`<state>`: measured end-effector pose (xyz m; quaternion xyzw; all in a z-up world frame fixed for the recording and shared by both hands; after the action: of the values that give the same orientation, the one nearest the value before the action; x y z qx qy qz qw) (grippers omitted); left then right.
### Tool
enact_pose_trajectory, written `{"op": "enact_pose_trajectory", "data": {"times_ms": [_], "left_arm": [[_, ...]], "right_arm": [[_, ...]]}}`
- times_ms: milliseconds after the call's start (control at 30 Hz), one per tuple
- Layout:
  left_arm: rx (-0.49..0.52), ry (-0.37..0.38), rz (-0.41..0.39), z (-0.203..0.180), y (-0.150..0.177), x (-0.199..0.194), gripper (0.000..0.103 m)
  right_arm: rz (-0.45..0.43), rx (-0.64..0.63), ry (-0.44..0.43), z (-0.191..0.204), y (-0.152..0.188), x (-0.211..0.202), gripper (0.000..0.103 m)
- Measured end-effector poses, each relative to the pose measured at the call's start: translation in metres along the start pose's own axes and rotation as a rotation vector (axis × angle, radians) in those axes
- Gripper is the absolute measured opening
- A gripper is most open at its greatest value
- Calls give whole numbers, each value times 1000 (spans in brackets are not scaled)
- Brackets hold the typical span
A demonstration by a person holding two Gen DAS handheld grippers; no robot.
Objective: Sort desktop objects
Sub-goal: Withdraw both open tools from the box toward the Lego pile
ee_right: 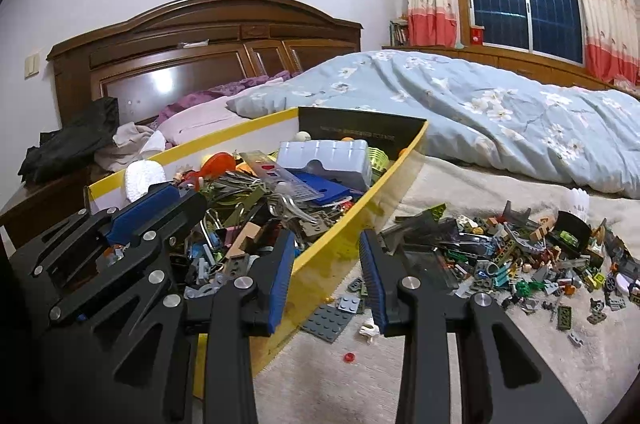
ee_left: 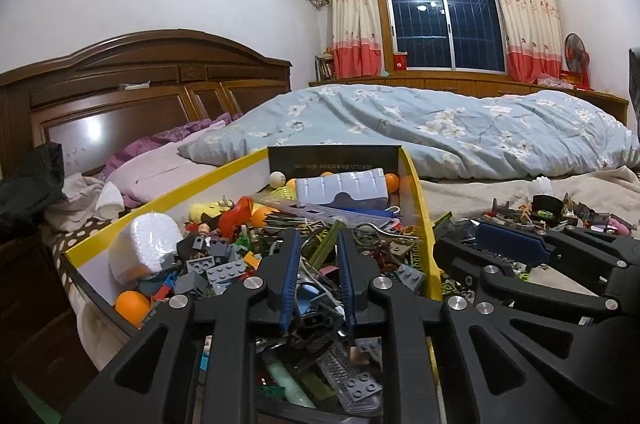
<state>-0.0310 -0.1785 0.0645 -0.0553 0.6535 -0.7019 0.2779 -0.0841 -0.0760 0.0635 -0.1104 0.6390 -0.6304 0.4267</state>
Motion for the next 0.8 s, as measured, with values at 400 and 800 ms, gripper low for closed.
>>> {"op": "enact_pose_trajectory", "data": {"times_ms": [400, 800], "left_arm": [[-1, 40, -5, -22, -2, -7, 21], [18, 107, -25, -63, -9, -22, 21]], "right_arm": [[-12, 4, 55, -16, 1, -19, 34], [-12, 55, 128, -53, 7, -52, 36]]}}
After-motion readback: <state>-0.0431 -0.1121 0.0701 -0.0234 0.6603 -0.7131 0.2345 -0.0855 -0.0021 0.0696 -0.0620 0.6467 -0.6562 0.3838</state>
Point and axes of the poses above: each gripper's, at about its wrist camera, not at the fingertips, and x roughly the way its jaws point, z to its left, y to its underside, the point moved 3 cm from there along x, roughly the way its jaws point, and after that the axes turned 14 degrees about -y, right-handed, at the moved point
